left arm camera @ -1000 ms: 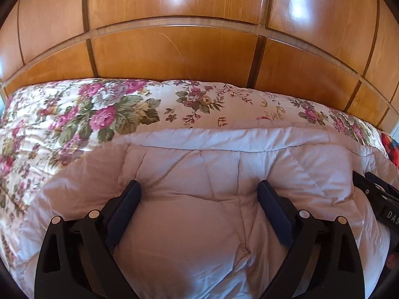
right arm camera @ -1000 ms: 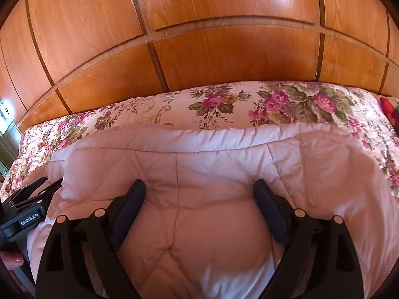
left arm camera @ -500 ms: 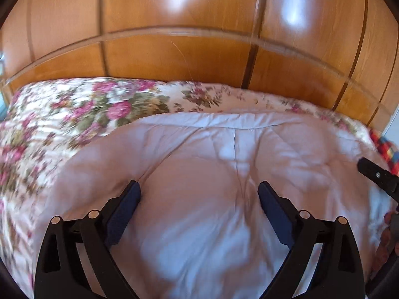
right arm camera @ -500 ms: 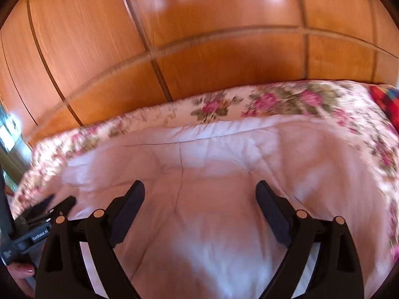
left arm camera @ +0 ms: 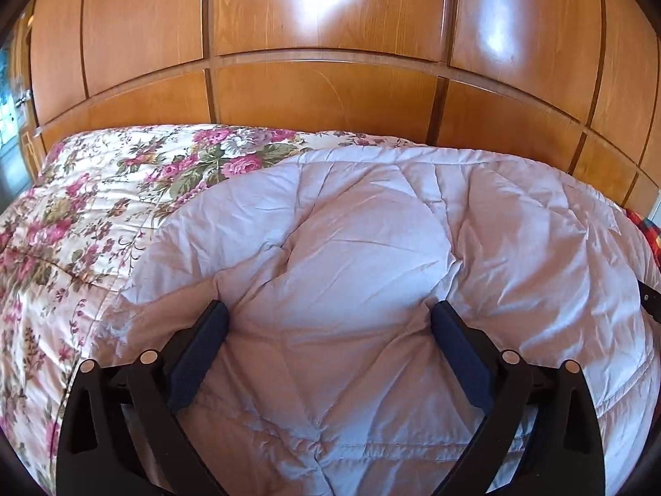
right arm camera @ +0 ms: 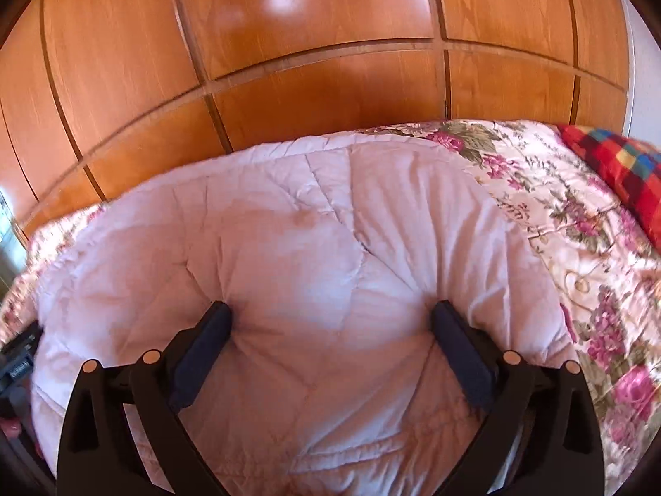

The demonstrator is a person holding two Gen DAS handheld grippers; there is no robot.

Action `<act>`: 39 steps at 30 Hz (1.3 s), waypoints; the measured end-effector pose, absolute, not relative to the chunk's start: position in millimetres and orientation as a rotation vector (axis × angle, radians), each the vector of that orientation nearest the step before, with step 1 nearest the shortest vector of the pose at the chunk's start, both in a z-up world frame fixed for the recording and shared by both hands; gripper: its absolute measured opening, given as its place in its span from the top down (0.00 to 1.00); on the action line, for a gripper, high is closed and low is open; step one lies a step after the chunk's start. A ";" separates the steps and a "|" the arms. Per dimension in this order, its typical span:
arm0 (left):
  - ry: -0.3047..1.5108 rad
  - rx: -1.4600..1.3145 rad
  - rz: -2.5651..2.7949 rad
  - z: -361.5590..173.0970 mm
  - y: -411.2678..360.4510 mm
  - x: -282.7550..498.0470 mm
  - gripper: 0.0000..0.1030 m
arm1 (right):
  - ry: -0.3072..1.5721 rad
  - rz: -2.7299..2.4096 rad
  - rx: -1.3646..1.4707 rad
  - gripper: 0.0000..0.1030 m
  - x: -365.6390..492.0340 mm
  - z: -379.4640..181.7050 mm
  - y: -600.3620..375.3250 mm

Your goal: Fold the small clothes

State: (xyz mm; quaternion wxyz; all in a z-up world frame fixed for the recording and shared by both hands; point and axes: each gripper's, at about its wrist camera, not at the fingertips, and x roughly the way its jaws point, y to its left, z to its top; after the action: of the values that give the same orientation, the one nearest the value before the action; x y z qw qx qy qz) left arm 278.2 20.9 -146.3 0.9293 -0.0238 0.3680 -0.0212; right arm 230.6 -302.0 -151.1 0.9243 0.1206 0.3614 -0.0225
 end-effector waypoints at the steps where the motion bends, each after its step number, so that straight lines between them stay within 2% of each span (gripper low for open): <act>1: 0.756 -0.049 -0.048 -146.1 20.4 278.5 0.05 | 0.748 -0.047 0.261 0.05 226.6 -145.4 -304.2; 7: 0.712 -0.115 -0.094 -132.2 25.8 241.1 0.05 | 0.625 0.003 0.445 0.05 159.6 -112.2 -333.4; 12: 0.679 -0.167 -0.154 -132.7 20.5 209.5 0.05 | 0.594 -0.087 0.545 0.05 114.5 -107.3 -364.6; 17: 0.656 -0.249 -0.261 -127.7 11.9 188.9 0.05 | 0.595 -0.187 0.777 0.05 76.3 -138.3 -400.8; 22: 0.666 -0.209 -0.282 -130.4 -1.5 181.0 0.05 | 0.588 -0.124 0.968 0.05 47.1 -169.2 -412.2; 30: 0.704 -0.175 -0.272 -141.7 -2.2 177.3 0.05 | 0.569 0.072 1.027 0.05 63.7 -183.4 -382.9; 39: 0.714 -0.145 -0.262 -142.0 -4.2 176.1 0.05 | 0.585 0.017 1.006 0.05 98.7 -187.9 -375.0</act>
State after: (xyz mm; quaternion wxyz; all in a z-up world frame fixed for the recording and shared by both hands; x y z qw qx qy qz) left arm 176.1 -4.2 -142.0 0.9260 -0.0707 0.3481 -0.1279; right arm 98.7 -375.0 -187.9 0.8353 0.4753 0.2762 0.0080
